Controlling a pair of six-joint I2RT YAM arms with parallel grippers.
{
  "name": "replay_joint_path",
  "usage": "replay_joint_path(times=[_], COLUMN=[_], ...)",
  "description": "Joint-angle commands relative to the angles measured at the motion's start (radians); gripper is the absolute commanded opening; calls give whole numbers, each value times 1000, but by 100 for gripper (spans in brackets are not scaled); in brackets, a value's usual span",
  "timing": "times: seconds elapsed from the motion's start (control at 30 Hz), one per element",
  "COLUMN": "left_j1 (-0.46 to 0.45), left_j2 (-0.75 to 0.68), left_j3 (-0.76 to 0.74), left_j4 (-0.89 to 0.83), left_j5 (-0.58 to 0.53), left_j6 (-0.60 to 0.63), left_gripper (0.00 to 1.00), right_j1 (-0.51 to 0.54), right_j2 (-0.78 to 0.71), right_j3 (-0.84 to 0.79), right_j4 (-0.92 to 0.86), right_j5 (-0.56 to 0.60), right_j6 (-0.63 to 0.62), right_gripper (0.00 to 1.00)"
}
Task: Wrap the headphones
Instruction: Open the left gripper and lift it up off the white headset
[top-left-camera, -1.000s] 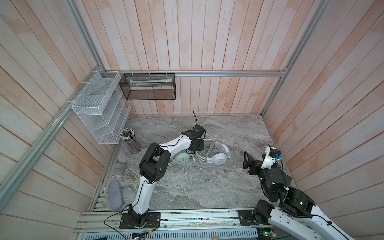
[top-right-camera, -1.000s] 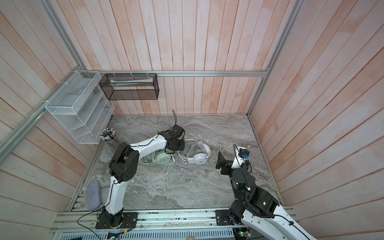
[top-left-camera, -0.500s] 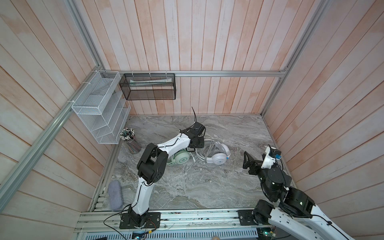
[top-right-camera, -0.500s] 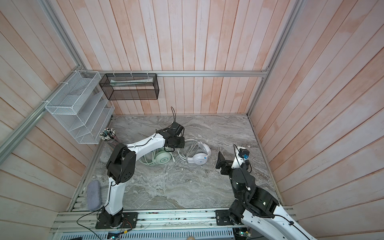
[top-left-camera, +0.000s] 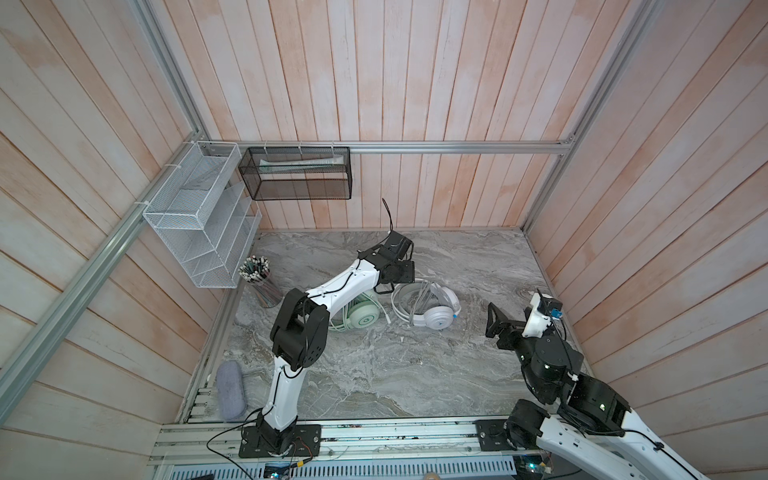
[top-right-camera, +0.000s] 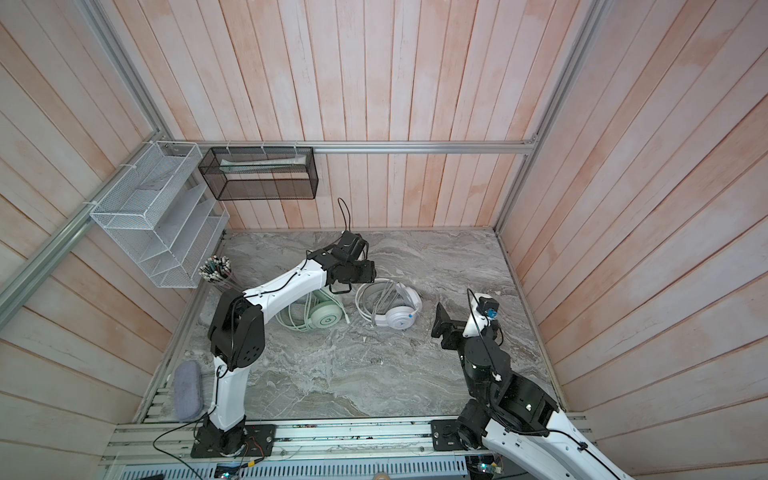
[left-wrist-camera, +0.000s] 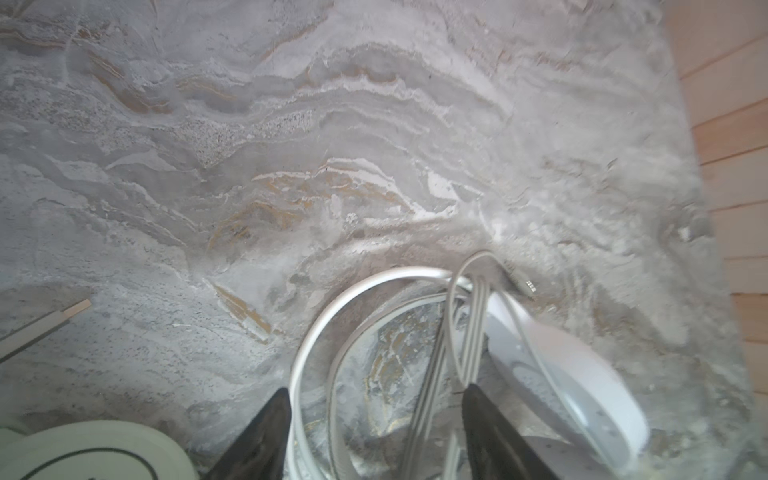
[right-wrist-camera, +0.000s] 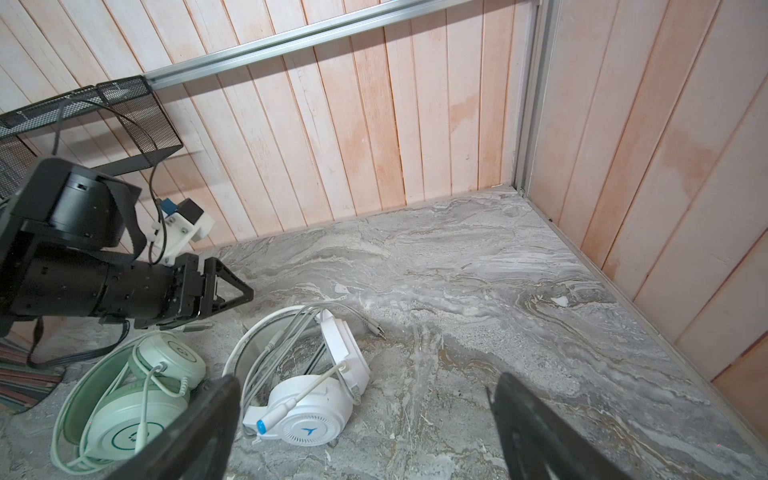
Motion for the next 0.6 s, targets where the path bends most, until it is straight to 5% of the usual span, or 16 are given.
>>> replay_joint_path(times=[0.0,0.07,0.1,0.33,0.57], left_j1=[2,0,-2,-32,-95], left_j2=[-70,-108,-134,-314,-537], left_j3=[28,-1,-28,-201,-483], left_j4=[55,127,173,476,805], left_j5=[-18,-18,-26,-147,-310], left_j6=[4,8,13,139,496], left_gripper=[73,96,98,98,99], right_j1=[-5,-5,-5,-4,-4], right_j2=[-3,-2,-2,-1,-4], right_j3=[-6,-7,-8,-18,-28], right_j4=[6,7,6,7,8], right_j5=[7,13,17,43,86], right_j6=[-4,-3,-2,10,31], right_gripper=[96,100,98,98,99])
